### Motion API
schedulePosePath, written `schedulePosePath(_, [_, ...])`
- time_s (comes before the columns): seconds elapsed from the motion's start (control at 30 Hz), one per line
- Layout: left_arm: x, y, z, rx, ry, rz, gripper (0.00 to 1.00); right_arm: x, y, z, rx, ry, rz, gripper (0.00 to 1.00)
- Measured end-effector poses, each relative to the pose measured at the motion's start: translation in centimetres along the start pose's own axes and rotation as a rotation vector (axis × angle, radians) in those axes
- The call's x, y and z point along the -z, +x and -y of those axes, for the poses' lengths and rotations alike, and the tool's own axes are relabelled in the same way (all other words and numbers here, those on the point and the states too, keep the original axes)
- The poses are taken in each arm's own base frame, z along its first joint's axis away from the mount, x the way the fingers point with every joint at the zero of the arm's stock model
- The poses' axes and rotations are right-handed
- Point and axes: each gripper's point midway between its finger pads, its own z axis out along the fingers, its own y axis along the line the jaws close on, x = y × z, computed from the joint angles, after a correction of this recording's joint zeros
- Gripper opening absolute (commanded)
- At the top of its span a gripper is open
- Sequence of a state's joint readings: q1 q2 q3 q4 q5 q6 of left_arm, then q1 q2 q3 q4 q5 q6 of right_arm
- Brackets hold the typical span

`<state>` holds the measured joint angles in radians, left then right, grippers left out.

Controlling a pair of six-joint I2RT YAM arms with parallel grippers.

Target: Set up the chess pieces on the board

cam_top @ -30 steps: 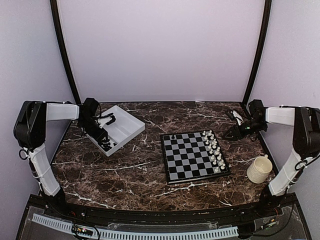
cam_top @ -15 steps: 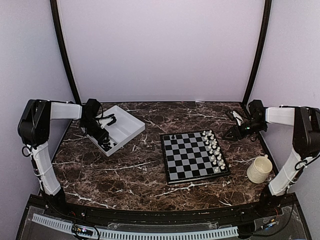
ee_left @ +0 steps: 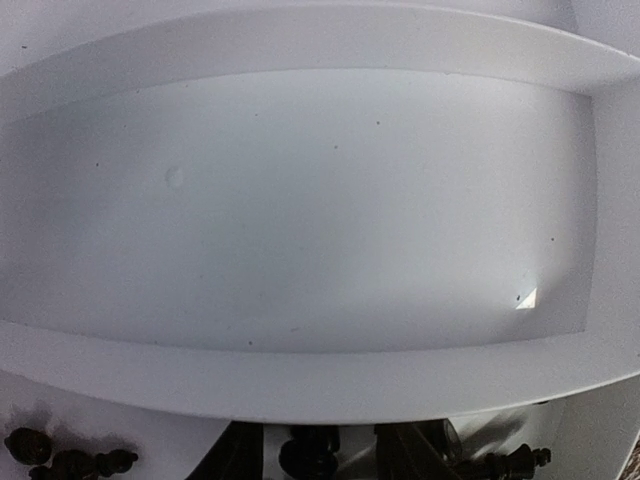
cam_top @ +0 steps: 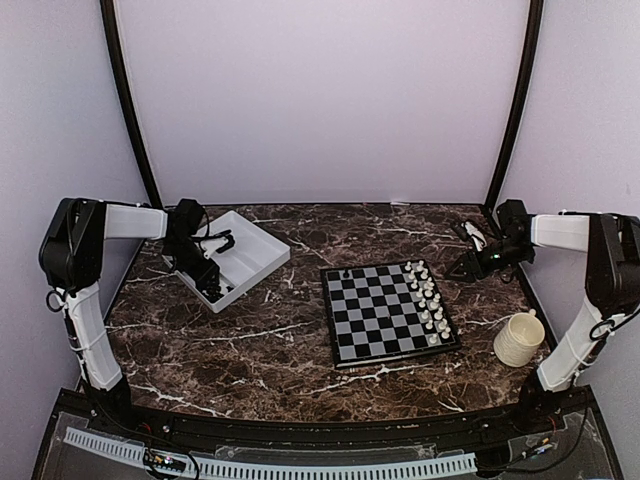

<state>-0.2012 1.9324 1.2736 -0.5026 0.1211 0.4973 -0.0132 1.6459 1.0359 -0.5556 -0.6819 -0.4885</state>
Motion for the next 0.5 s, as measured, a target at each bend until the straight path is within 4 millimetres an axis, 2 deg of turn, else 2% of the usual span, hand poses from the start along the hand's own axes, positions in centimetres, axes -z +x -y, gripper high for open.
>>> schedulePosePath(0.1, [0.07, 0.18, -0.19, 0.007, -0.018, -0.008, 0.44, 0.01, -0.01, -0.01, 0.000, -0.001, 0.000, 0.52])
schedulePosePath(0.33, [0.25, 0.79, -0.29, 0.023, -0.053, -0.027, 0.40, 0.01, 0.01, -0.05, -0.001, -0.003, 0.000, 0.52])
schedulePosePath(0.5, [0.26, 0.85, -0.06, 0.034, -0.047, -0.028, 0.32, -0.20, 0.06, 0.05, -0.008, -0.010, -0.006, 0.51])
